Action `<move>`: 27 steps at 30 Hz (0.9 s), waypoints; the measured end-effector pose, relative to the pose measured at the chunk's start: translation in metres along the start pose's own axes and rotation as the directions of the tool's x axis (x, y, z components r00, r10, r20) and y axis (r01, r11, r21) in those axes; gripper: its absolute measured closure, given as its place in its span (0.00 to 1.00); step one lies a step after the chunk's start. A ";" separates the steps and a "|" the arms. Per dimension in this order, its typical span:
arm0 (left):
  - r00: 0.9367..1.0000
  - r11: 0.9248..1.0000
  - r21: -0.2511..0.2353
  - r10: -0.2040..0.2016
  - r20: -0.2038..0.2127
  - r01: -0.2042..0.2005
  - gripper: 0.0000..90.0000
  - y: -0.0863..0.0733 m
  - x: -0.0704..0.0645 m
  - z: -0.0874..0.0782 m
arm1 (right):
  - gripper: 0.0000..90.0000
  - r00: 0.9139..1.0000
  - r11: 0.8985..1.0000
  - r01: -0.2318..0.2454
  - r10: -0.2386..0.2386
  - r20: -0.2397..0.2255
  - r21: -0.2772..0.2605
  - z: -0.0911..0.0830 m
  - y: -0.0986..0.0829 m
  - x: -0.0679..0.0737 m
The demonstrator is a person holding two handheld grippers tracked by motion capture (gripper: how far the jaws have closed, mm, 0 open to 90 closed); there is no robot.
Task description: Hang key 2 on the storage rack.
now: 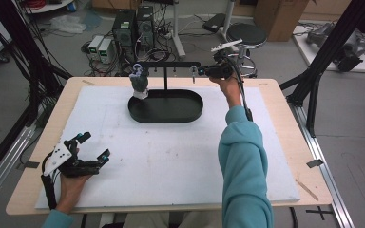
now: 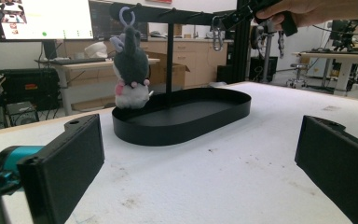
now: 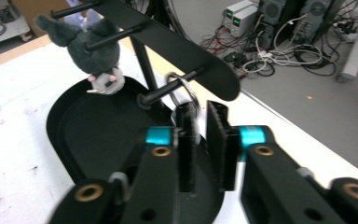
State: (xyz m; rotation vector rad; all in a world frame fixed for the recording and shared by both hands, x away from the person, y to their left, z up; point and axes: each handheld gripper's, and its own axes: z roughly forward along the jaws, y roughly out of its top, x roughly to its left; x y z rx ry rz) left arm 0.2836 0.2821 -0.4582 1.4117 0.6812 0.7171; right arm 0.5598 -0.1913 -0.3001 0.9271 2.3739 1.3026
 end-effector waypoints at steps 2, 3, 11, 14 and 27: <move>1.000 1.000 -0.003 -0.004 0.000 0.004 0.02 0.000 0.000 0.000 | 0.84 1.000 1.000 -0.004 0.004 -0.006 0.008 -0.001 0.000 0.000; 1.000 1.000 -0.003 -0.003 -0.002 0.003 0.02 0.000 0.000 0.000 | 0.79 1.000 1.000 0.003 -0.003 0.006 0.014 -0.001 0.000 0.000; 1.000 1.000 -0.003 -0.004 -0.002 0.004 0.02 0.000 0.000 0.000 | 0.16 0.997 0.999 0.001 -0.005 0.073 0.053 0.001 -0.004 0.003; 1.000 1.000 -0.004 -0.004 -0.002 0.004 0.02 0.000 0.000 0.000 | 0.03 0.996 0.998 0.019 -0.024 0.085 0.063 0.001 -0.006 0.007; 1.000 1.000 0.000 0.004 0.000 -0.004 0.02 0.000 0.000 0.000 | 0.01 0.999 0.996 -0.013 0.016 0.030 -0.089 -0.046 -0.039 0.025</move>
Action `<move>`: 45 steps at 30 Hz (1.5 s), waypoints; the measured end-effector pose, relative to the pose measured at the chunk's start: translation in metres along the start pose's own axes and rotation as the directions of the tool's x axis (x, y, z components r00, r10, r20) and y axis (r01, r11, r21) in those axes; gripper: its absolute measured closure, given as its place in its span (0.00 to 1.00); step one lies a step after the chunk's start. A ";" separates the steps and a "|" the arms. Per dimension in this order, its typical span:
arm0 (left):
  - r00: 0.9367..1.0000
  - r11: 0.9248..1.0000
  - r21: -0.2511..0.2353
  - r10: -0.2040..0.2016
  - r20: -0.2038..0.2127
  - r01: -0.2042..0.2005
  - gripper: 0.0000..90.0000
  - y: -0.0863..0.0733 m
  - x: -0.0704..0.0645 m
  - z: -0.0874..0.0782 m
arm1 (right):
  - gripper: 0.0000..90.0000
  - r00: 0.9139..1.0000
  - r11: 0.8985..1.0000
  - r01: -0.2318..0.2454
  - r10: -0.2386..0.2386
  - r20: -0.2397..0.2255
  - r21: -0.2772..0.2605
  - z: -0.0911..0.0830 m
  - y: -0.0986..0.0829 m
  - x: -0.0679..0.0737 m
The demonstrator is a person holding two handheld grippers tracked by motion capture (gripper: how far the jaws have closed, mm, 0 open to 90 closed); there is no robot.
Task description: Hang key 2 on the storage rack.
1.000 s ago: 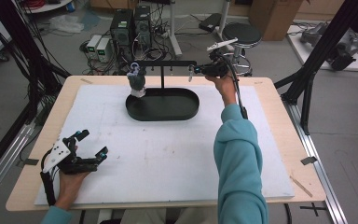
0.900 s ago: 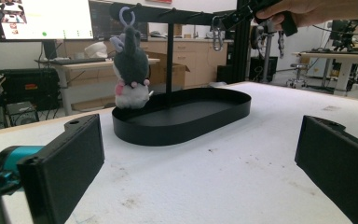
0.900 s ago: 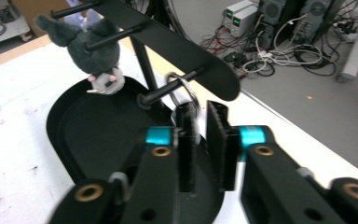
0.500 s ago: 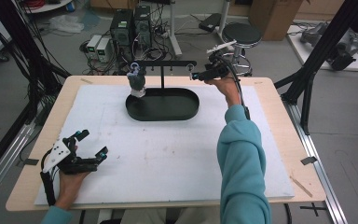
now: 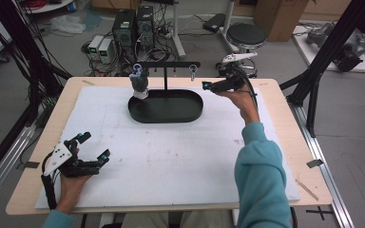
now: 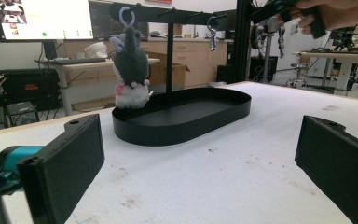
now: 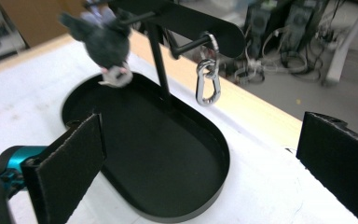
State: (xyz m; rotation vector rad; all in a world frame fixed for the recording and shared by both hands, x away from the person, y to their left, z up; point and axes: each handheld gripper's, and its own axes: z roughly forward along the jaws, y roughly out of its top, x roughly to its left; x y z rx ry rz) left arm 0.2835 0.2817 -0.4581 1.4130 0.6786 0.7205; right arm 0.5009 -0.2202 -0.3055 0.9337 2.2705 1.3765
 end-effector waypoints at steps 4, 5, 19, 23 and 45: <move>1.000 1.000 0.001 -0.001 -0.001 0.001 0.02 0.000 0.000 0.000 | 0.01 1.000 0.999 0.026 -0.026 -0.003 -0.030 -0.026 -0.015 0.014; 1.000 1.000 0.001 -0.001 -0.001 0.001 0.02 0.000 0.000 0.000 | 0.01 0.999 0.998 0.031 -0.032 -0.010 -0.053 -0.032 -0.020 0.017; 1.000 1.000 -0.002 -0.005 -0.003 0.005 0.02 0.000 0.000 0.000 | 0.01 0.997 0.957 0.040 -0.019 0.075 -0.287 -0.097 -0.118 0.052; 1.000 1.000 0.001 -0.001 -0.004 0.001 0.02 0.000 0.000 0.000 | 0.01 0.989 0.945 0.023 0.026 0.146 -0.326 -0.109 -0.156 0.057; 1.000 1.000 -0.004 -0.007 -0.020 0.007 0.02 0.000 0.000 -0.001 | 0.01 0.970 0.901 0.016 0.091 0.224 -0.433 -0.109 -0.235 0.067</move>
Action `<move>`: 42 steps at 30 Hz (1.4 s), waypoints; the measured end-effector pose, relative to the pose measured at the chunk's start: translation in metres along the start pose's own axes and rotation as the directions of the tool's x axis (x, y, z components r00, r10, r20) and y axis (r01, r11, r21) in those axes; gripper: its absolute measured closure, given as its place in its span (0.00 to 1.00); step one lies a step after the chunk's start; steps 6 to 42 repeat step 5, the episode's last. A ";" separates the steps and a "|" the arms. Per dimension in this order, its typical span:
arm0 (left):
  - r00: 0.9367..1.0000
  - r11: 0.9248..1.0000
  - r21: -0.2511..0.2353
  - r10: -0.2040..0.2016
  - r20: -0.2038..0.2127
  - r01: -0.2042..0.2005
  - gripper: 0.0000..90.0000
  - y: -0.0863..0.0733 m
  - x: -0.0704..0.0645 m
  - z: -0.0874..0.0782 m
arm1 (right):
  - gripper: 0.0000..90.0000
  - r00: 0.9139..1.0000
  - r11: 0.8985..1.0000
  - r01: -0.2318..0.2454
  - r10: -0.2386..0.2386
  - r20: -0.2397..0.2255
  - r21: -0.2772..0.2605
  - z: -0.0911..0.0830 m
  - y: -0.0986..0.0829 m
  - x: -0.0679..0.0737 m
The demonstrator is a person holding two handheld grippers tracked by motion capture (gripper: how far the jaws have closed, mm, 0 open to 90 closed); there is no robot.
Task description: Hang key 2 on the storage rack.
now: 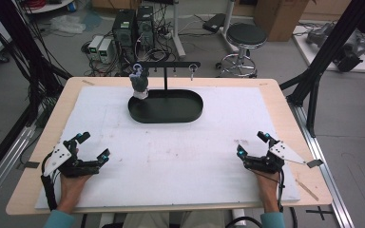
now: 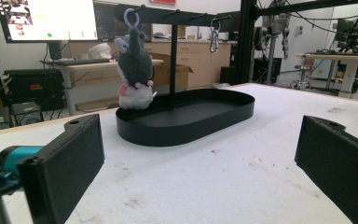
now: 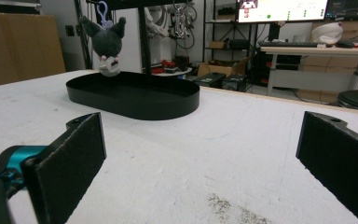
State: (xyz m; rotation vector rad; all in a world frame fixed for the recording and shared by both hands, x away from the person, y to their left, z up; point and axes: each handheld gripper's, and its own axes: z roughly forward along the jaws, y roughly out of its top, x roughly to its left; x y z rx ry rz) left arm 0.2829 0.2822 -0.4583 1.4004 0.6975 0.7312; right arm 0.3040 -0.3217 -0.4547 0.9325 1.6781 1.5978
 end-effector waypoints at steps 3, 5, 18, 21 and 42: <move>1.000 1.000 -0.002 0.002 -0.002 -0.002 0.02 0.000 0.000 0.000 | 0.01 1.000 1.000 0.019 -0.019 -0.001 0.000 0.000 0.000 0.002; 1.000 1.000 -0.003 0.003 -0.003 -0.003 0.02 0.000 0.000 0.000 | 0.01 1.000 1.000 0.023 -0.023 -0.003 0.003 0.000 0.000 0.002; 1.000 1.000 -0.003 0.003 -0.003 -0.003 0.02 0.000 0.000 0.000 | 0.01 1.000 1.000 0.023 -0.023 -0.003 0.003 0.000 0.000 0.002; 1.000 1.000 -0.003 0.003 -0.003 -0.003 0.02 0.000 0.000 0.000 | 0.01 1.000 1.000 0.023 -0.023 -0.003 0.003 0.000 0.000 0.002; 1.000 1.000 -0.003 0.003 -0.003 -0.003 0.02 0.000 0.000 0.000 | 0.01 1.000 1.000 0.023 -0.023 -0.003 0.003 0.000 0.000 0.002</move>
